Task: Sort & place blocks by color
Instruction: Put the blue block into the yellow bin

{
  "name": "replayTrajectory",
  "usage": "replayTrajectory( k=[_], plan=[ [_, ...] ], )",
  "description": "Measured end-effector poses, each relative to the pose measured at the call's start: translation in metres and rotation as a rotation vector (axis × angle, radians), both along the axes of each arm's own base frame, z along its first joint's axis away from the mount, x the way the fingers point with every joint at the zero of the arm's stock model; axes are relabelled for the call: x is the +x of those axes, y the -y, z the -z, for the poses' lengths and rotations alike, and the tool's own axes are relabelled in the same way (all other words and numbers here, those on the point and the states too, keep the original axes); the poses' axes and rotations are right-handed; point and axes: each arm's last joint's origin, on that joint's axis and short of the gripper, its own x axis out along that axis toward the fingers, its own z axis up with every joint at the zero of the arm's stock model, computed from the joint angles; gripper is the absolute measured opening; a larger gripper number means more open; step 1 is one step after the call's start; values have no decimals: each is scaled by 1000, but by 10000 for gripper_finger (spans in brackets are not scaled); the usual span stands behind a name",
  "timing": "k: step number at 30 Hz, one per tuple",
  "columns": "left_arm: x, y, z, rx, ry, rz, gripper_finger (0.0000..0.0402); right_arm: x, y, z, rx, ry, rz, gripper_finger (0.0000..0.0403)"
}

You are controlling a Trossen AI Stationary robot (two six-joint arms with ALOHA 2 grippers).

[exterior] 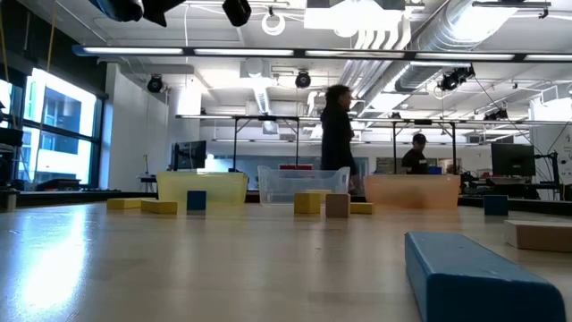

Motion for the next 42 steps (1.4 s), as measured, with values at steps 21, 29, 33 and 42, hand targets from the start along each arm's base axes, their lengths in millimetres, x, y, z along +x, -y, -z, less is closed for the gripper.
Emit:
replayTrajectory(
  k=[21, 29, 33, 42],
  plan=[
    [0, 1, 1, 63, 9, 0, 76, -4, 3, 4, 7, -58, -9, 75],
    [0, 0, 1, 58, 7, -2, 50, -3, 4, 6, -3, -75, 20, 96],
    [0, -1, 1, 75, 8, -23, 32, -2, 4, 8, -16, -82, 27, 120],
    [-2, -12, 4, 68, -14, -63, 32, -5, 12, 7, -65, -78, 146, 128]
  ],
)
